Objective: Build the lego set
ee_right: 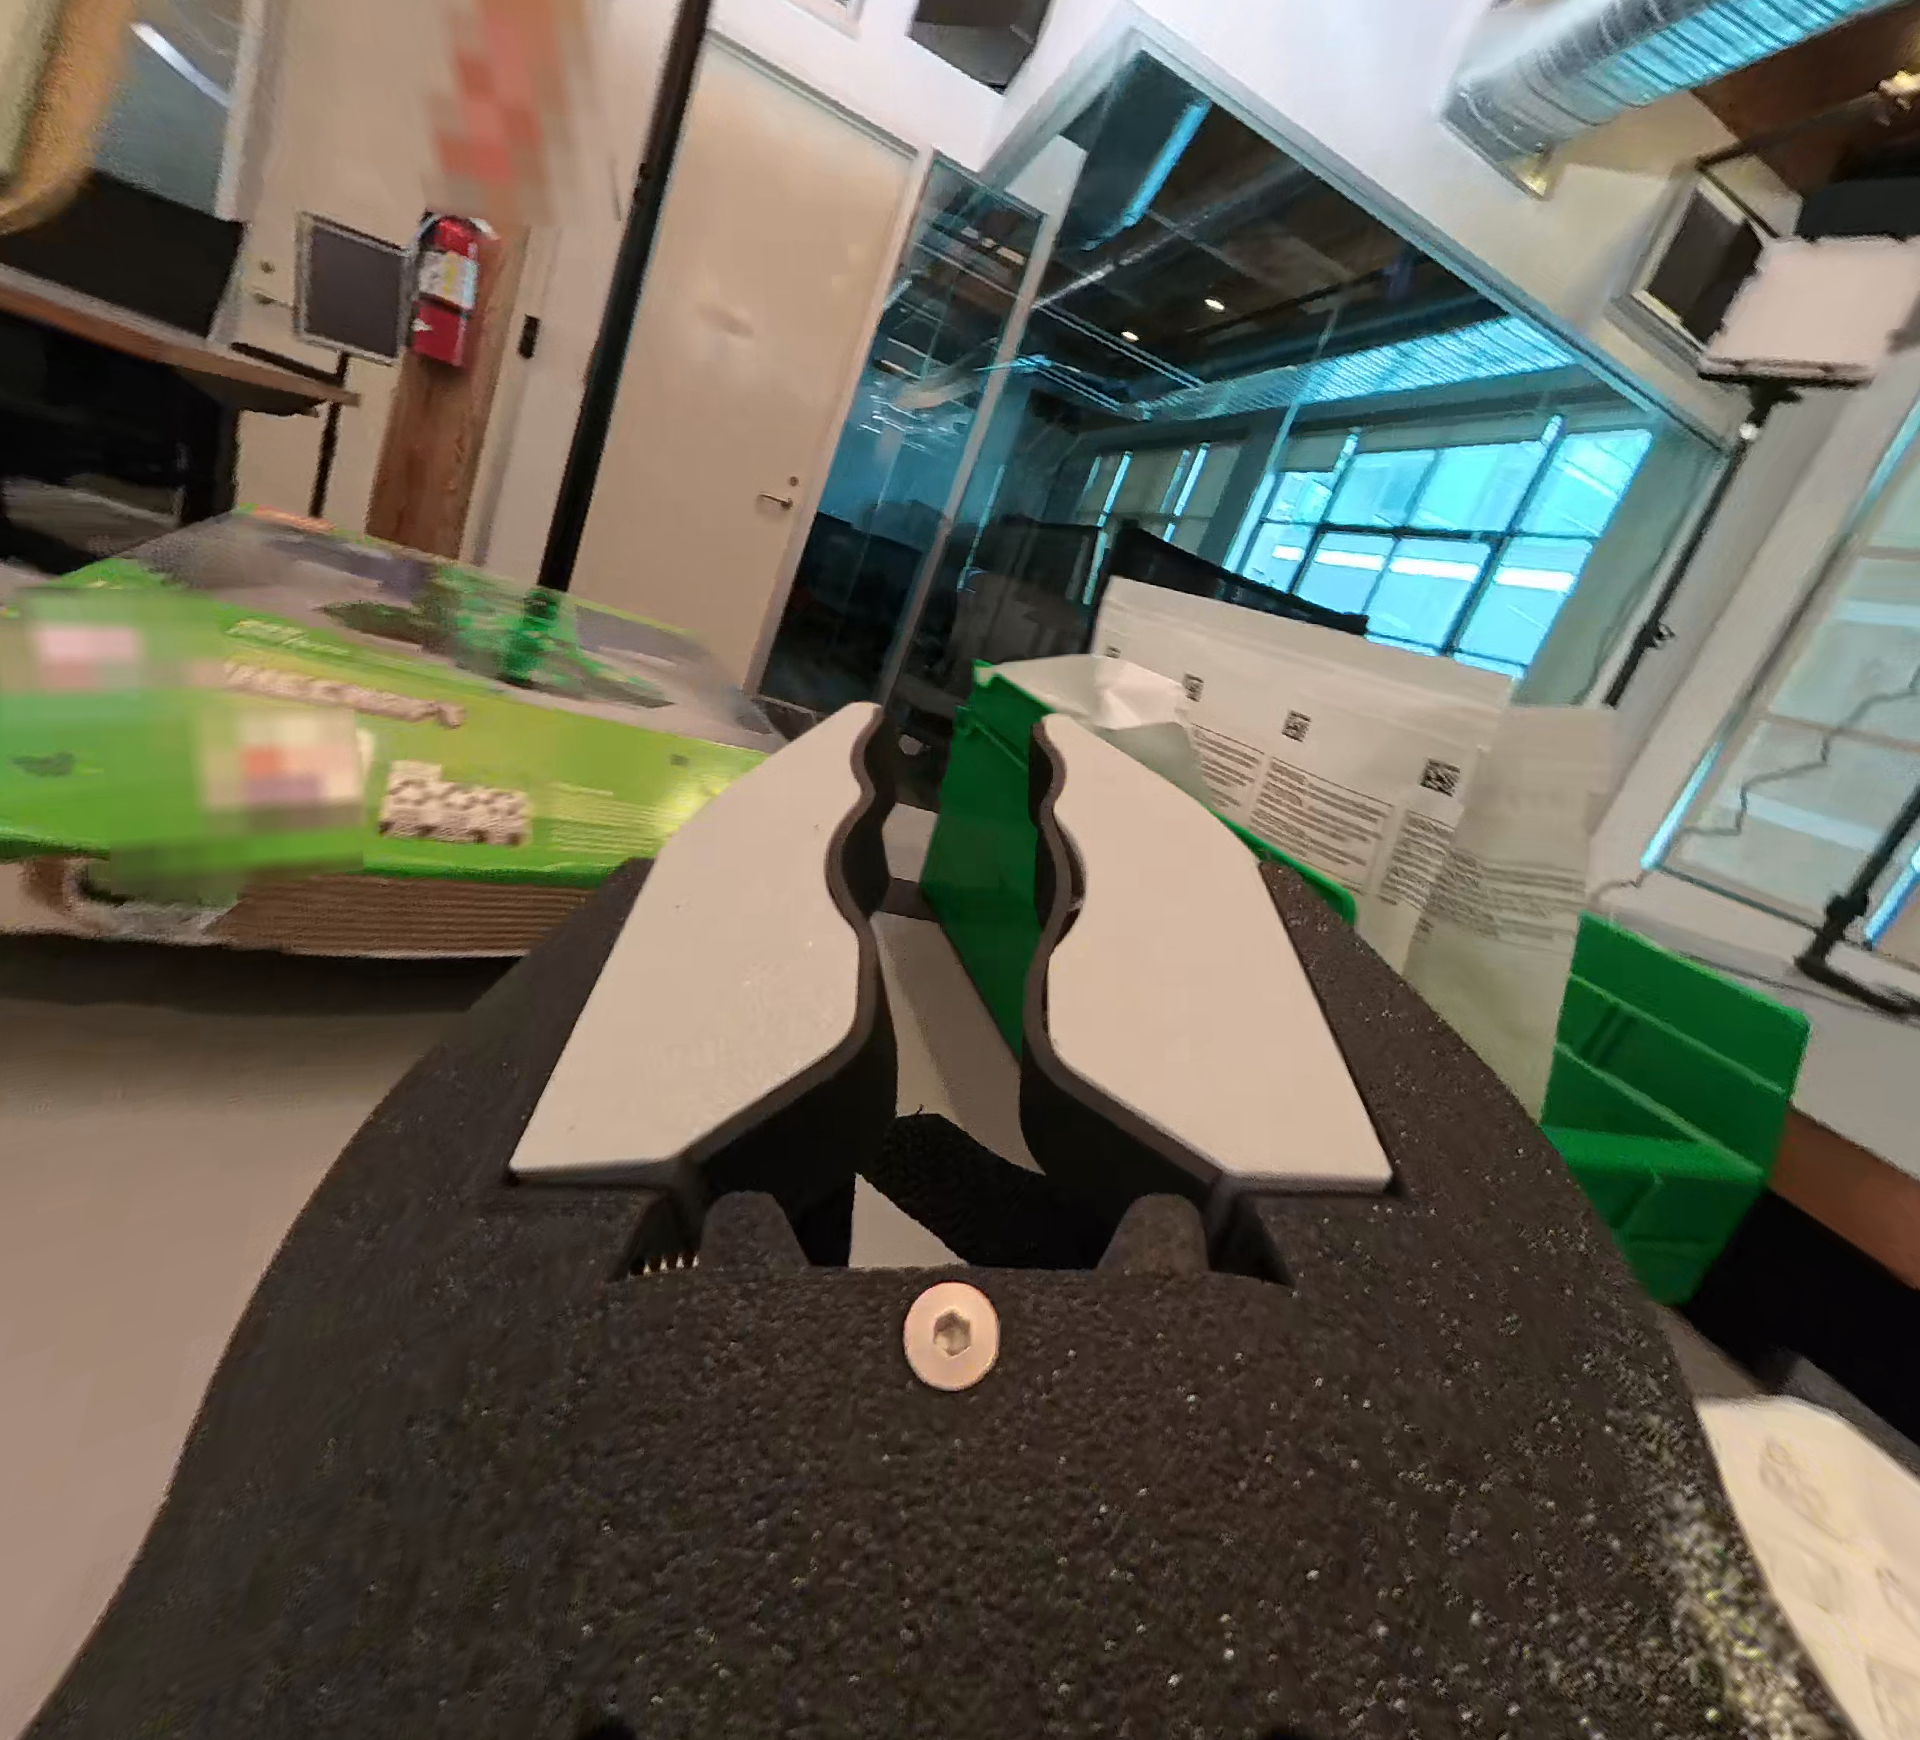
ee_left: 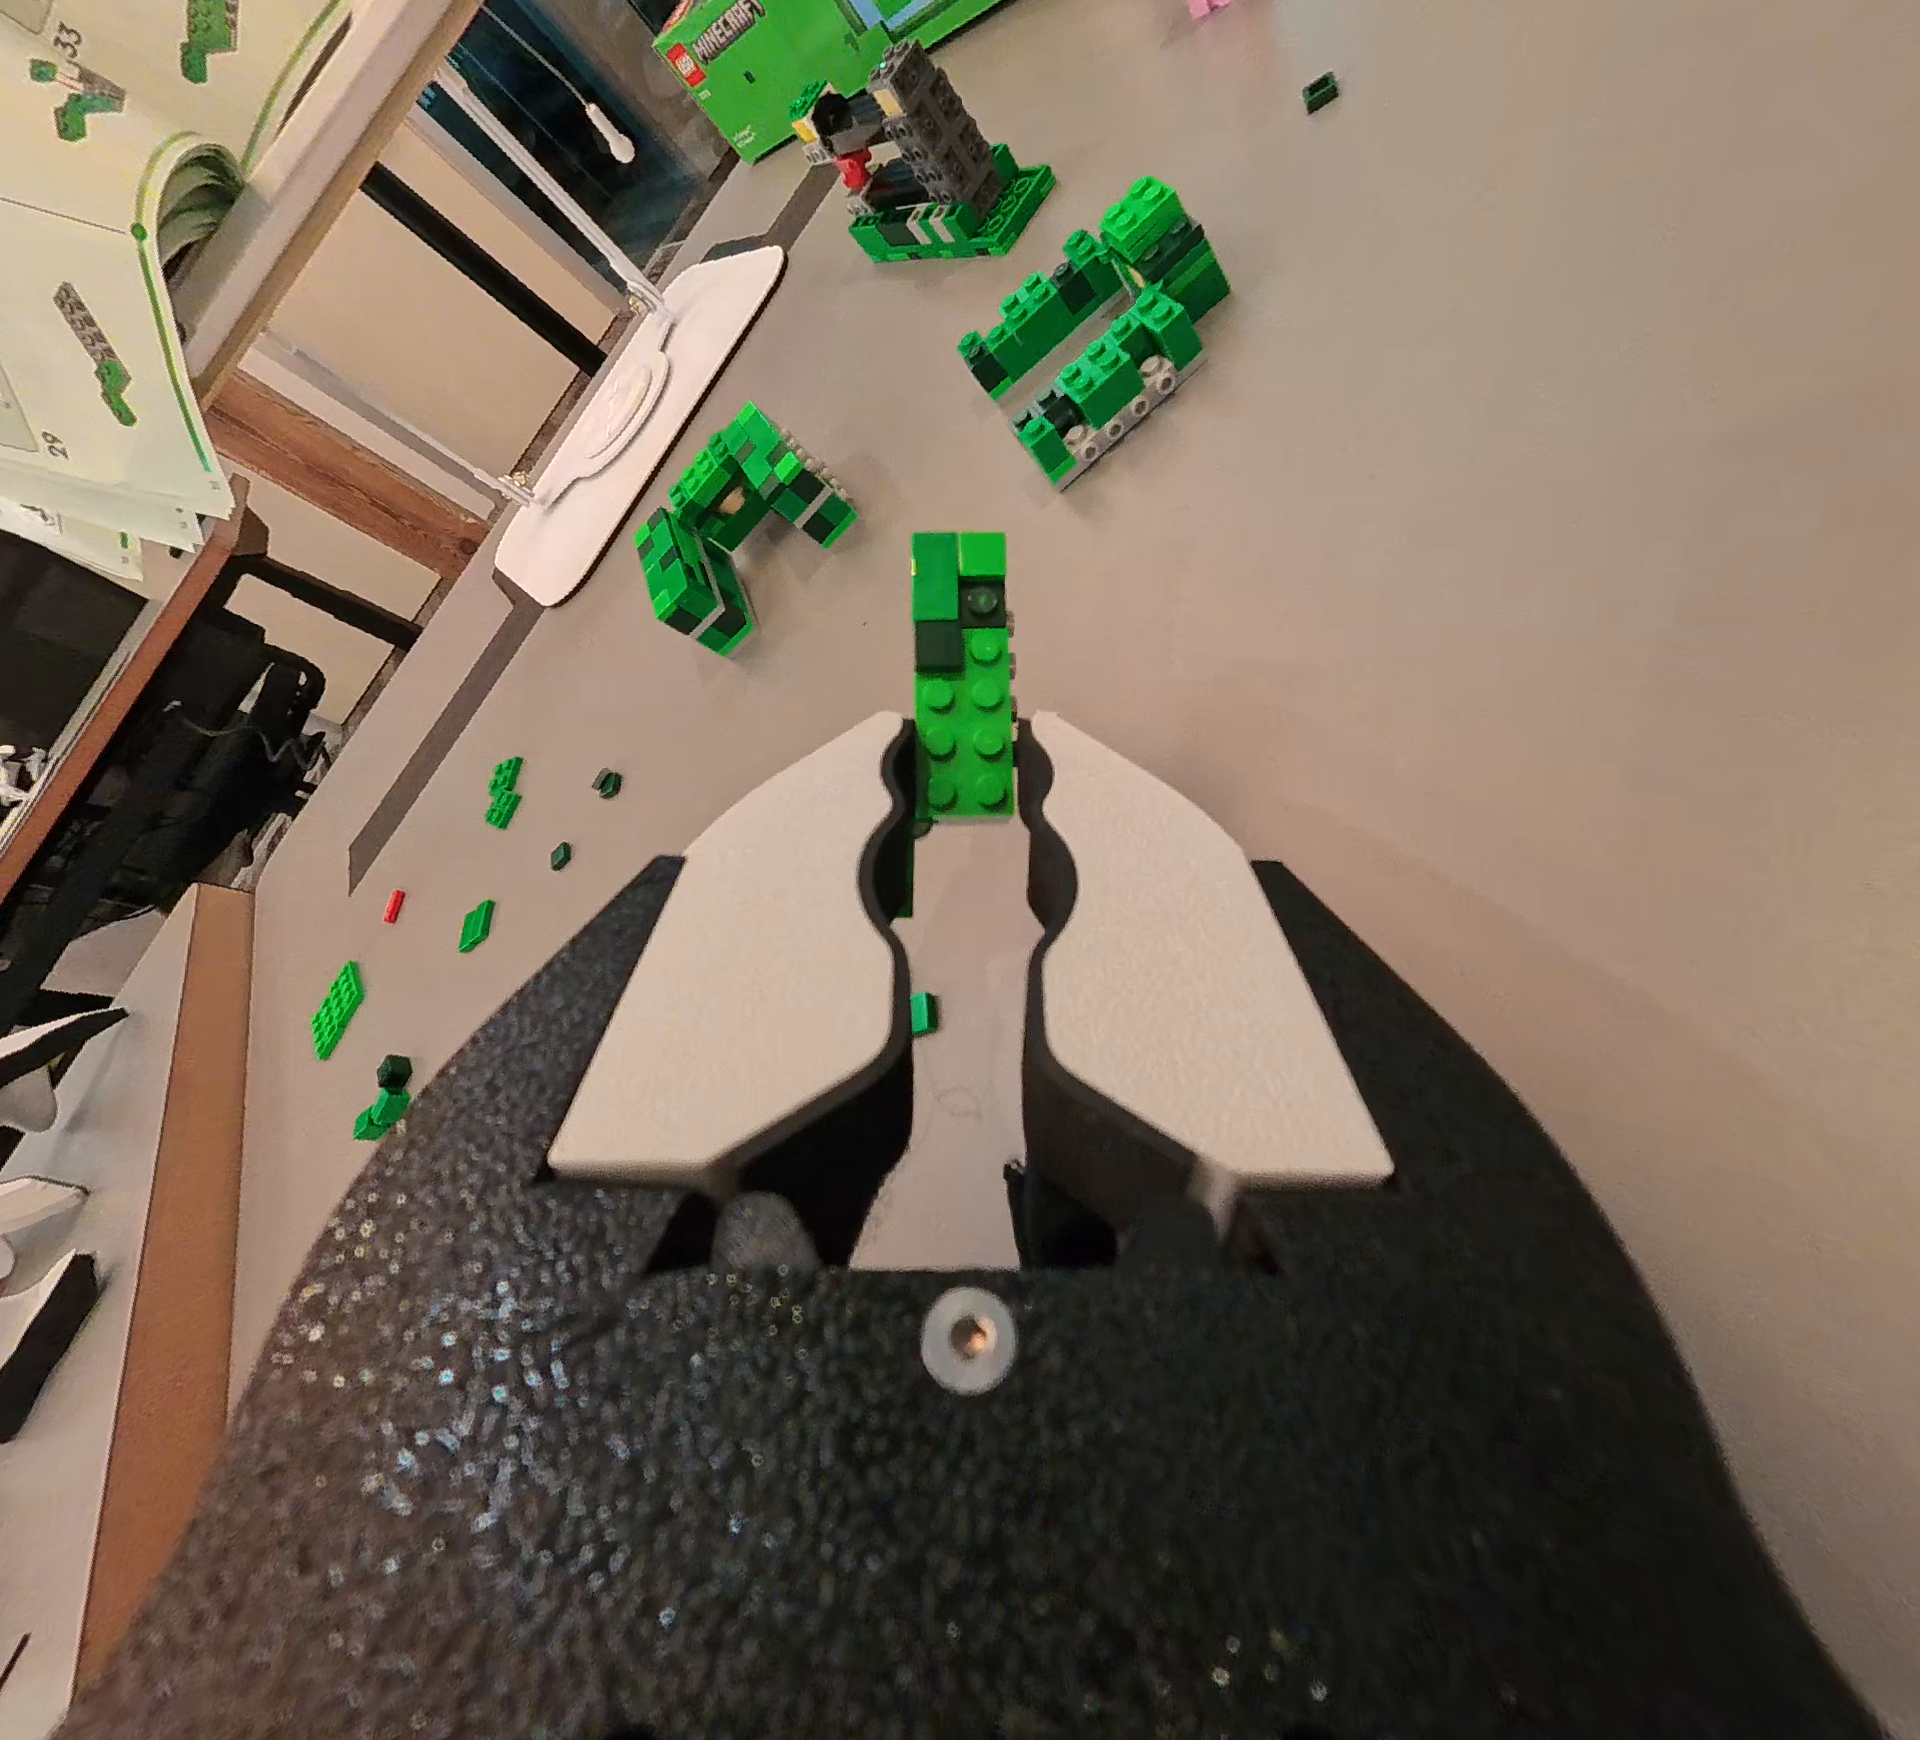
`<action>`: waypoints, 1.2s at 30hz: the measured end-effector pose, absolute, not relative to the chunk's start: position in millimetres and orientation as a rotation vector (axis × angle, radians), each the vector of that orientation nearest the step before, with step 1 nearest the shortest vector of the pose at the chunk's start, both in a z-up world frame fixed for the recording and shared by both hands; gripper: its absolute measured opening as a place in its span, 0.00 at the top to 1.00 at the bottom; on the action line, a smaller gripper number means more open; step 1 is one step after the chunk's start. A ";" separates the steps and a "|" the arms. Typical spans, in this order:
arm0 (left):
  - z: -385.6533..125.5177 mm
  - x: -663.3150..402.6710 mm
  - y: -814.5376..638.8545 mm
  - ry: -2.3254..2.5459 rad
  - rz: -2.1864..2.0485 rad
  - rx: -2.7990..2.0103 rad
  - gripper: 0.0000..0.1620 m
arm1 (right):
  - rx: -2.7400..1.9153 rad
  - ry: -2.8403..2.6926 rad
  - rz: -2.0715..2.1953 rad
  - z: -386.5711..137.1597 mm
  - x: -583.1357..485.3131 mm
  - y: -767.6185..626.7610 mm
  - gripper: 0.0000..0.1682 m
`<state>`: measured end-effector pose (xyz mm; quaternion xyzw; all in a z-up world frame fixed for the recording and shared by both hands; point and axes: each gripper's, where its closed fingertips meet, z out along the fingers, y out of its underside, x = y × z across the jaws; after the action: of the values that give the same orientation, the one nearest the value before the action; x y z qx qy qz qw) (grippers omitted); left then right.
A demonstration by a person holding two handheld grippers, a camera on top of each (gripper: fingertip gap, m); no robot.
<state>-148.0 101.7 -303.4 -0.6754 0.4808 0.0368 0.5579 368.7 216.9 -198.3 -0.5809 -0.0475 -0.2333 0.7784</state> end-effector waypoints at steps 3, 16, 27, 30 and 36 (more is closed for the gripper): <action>-303.1 -148.0 101.5 1.134 0.088 -1.592 0.89 | -1.240 0.062 -0.470 -196.6 399.5 212.5 0.86; -304.4 -147.5 101.6 1.141 0.090 -1.593 0.89 | -1.212 0.150 -0.631 -193.4 438.7 198.9 0.88; -306.3 -146.4 101.5 1.153 0.095 -1.596 0.89 | -1.284 0.170 -0.690 -205.6 447.4 227.9 0.89; -306.0 -146.2 101.5 1.155 0.096 -1.593 0.89 | -1.309 0.151 -0.699 -208.7 445.2 234.7 0.89; -306.8 -147.4 102.1 1.147 0.092 -1.603 0.89 | -1.229 -0.011 -0.686 -193.7 410.0 233.6 0.89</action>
<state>-147.4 102.1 -306.8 -0.6775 0.4850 0.0389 0.5516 410.0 233.6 -193.7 -0.5650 -0.0053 -0.3155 0.7624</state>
